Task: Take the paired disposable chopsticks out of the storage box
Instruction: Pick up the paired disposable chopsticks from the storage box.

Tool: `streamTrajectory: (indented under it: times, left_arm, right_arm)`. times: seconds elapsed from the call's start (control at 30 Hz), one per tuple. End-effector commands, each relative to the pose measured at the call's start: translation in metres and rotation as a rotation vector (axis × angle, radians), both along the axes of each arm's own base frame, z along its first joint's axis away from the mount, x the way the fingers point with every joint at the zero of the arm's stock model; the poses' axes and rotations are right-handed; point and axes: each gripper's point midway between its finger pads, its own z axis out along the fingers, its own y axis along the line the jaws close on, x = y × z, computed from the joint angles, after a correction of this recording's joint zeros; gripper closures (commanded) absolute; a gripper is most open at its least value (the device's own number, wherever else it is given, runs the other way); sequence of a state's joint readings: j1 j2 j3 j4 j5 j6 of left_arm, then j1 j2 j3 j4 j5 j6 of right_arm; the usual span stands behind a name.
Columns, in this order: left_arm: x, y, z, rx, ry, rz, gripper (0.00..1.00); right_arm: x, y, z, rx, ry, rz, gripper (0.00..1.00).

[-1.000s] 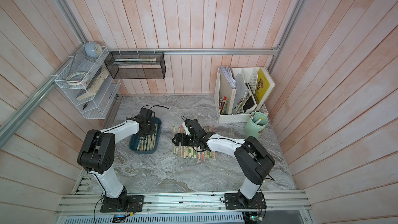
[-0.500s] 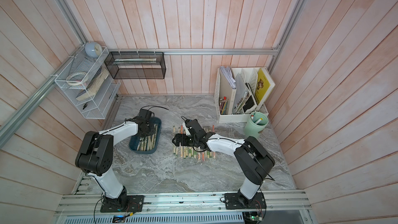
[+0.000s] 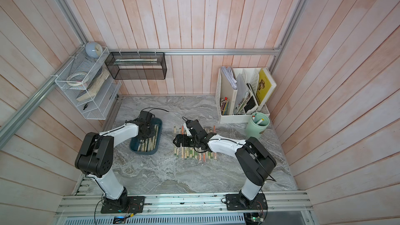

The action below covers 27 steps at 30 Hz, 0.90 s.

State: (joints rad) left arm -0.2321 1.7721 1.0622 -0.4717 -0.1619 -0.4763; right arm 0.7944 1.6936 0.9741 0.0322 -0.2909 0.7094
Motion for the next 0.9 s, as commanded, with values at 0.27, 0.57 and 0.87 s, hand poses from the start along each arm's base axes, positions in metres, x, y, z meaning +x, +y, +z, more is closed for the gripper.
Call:
streamTrajectory:
  times: [0.27, 0.57, 0.87]
  left_arm:
    - [-0.003, 0.002, -0.008, 0.003, 0.01, 0.01, 0.76]
    - [-0.004, 0.003, -0.015, 0.018, 0.034, 0.005, 0.76]
    - [-0.002, 0.003, -0.008, 0.015, 0.026, -0.001, 0.85]
  right_arm:
    - [-0.003, 0.0, 0.005, 0.009, -0.016, 0.008, 0.03]
    - [-0.002, 0.0, 0.009, 0.011, -0.022, 0.006, 0.03]
    - [-0.001, 0.0, 0.011, 0.01, -0.028, 0.006, 0.03]
